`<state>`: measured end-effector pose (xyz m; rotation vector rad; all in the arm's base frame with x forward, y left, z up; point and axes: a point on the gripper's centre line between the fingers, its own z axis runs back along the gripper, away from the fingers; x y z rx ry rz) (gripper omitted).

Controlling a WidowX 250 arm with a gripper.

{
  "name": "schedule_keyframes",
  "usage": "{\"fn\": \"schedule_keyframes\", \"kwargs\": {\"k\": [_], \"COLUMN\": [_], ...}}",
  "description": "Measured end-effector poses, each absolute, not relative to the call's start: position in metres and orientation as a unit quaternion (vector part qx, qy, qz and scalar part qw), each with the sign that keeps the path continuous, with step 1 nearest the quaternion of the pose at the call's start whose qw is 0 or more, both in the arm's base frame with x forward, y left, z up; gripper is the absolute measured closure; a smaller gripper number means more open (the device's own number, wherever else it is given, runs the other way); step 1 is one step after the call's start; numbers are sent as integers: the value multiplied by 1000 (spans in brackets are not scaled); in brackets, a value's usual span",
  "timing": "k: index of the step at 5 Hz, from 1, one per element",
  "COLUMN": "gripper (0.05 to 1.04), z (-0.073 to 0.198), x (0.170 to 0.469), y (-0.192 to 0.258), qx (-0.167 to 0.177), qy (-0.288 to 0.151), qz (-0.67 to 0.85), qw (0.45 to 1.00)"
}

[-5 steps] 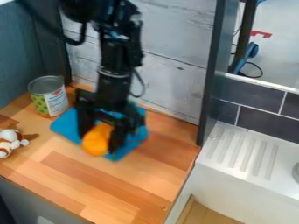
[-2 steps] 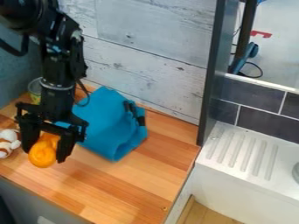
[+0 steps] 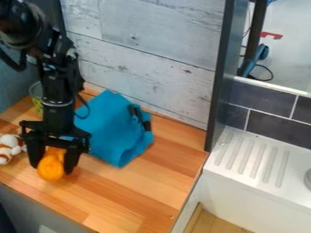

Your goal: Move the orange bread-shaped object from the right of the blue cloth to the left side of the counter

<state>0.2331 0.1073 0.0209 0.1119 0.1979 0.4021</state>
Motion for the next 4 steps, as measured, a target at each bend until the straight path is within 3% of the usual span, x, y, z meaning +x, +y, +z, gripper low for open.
{"fn": "schedule_keyframes", "kwargs": {"k": [1, 3, 4], "gripper": [257, 257, 257], "z": [13, 17, 14], "x": [237, 218, 218], "y": [122, 134, 135], "qx": [50, 77, 72], "qy": [110, 154, 152], "qz": [206, 249, 243], "qw": [971, 953, 955]}}
